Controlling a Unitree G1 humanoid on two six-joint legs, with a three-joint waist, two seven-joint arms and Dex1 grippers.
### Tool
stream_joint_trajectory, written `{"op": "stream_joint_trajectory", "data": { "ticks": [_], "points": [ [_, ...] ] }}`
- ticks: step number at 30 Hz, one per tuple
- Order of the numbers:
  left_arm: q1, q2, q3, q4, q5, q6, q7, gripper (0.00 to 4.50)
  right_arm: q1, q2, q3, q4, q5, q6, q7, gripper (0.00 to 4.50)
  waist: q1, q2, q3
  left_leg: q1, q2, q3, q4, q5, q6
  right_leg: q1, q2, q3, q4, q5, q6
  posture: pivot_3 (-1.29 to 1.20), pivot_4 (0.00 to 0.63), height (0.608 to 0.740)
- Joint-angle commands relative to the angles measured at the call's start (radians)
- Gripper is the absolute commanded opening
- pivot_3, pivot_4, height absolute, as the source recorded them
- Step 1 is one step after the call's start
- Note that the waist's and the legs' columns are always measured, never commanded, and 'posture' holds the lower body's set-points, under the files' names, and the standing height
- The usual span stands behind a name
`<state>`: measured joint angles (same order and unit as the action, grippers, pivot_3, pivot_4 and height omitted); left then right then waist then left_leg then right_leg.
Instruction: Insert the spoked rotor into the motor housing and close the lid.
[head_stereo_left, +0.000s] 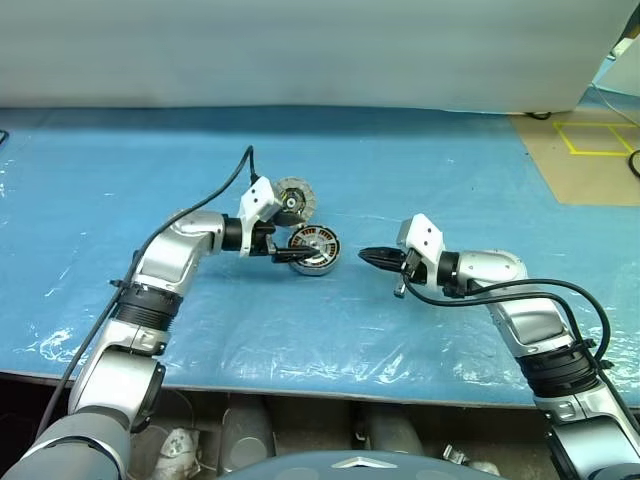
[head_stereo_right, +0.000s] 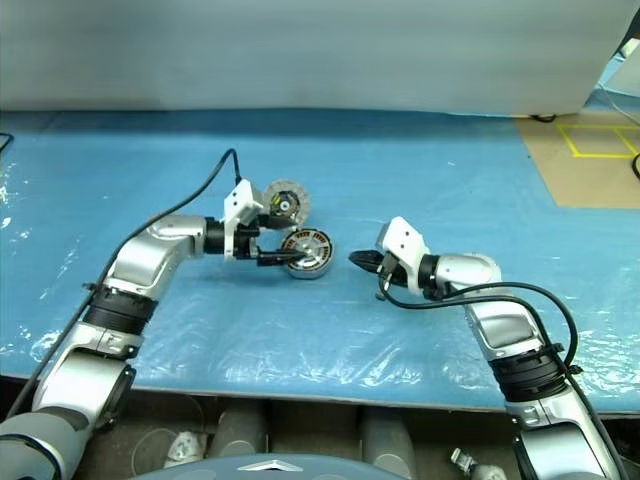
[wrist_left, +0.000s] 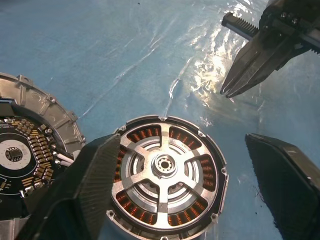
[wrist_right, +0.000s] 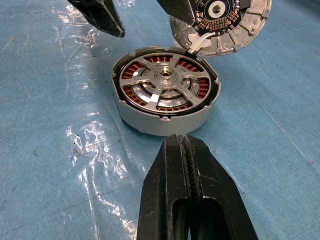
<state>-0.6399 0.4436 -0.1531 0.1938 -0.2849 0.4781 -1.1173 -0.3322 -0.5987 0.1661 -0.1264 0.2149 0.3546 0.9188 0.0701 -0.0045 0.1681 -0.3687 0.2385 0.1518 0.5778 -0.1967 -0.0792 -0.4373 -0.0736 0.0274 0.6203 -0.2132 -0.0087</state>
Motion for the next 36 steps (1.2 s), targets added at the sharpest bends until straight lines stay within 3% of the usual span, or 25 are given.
{"op": "stream_joint_trajectory", "data": {
  "ticks": [1, 10, 15, 22, 27, 32, 36],
  "points": [
    [0.033, -0.027, 0.016, -0.051, -0.018, -0.005, 0.043, 3.08, -0.014, 0.010, -0.010, -0.016, 0.005, -0.019, -0.002, 0.00, 0.000, 0.000, 0.000, 0.000, 0.000, 0.000, 0.000, 0.000, 0.000, 0.000, 0.000, 0.000, 0.000, 0.000, 0.000, 0.00, 0.150, 0.740],
    [0.042, -0.163, -0.013, 0.051, 0.136, -0.226, 0.305, 0.03, -0.035, 0.028, -0.009, -0.007, -0.003, -0.028, -0.011, 0.00, 0.001, 0.000, 0.000, -0.001, 0.000, 0.000, 0.000, 0.000, 0.000, 0.000, 0.000, 0.000, -0.001, 0.000, 0.000, 0.00, 0.150, 0.740],
    [0.077, -0.156, -0.092, 0.069, 0.201, -0.227, 0.291, 0.03, -0.034, 0.028, -0.012, -0.017, -0.003, -0.021, -0.015, 0.00, 0.000, 0.000, 0.000, -0.001, 0.000, 0.000, 0.000, 0.000, 0.000, 0.000, 0.000, 0.000, -0.001, 0.000, 0.001, 0.00, 0.150, 0.740],
    [0.112, -0.153, -0.090, 0.032, 0.186, -0.216, 0.287, 0.03, -0.037, 0.030, -0.016, -0.020, -0.007, -0.016, -0.025, 0.00, 0.000, 0.000, 0.000, 0.000, 0.000, 0.000, 0.000, 0.000, 0.000, 0.001, 0.000, 0.000, -0.001, 0.000, 0.000, 0.00, 0.150, 0.740],
    [0.098, -0.150, 0.031, -0.059, 0.037, -0.181, 0.247, 0.03, -0.041, 0.037, -0.017, -0.016, -0.007, -0.020, -0.033, 0.00, -0.001, 0.000, 0.000, 0.000, 0.000, 0.000, 0.000, 0.000, 0.000, 0.000, 0.000, 0.000, -0.001, 0.000, 0.000, 0.00, 0.150, 0.740],
    [0.050, -0.129, 0.177, -0.205, -0.190, -0.029, 0.221, 0.03, -0.048, 0.046, -0.009, -0.005, -0.010, -0.024, -0.031, 0.00, -0.001, 0.000, 0.000, -0.001, 0.000, 0.000, -0.001, 0.000, 0.000, -0.001, 0.000, 0.000, -0.002, 0.000, 0.000, 0.00, 0.150, 0.740],
    [-0.058, -0.094, 0.294, -0.112, -0.183, -0.067, 0.332, 0.03, -0.070, 0.052, -0.004, 0.013, -0.014, -0.028, -0.025, 0.00, -0.001, 0.000, 0.000, -0.001, 0.000, 0.000, 0.000, 0.000, 0.000, -0.001, 0.000, 0.000, -0.001, 0.000, 0.000, 0.00, 0.150, 0.740]
  ]
}}
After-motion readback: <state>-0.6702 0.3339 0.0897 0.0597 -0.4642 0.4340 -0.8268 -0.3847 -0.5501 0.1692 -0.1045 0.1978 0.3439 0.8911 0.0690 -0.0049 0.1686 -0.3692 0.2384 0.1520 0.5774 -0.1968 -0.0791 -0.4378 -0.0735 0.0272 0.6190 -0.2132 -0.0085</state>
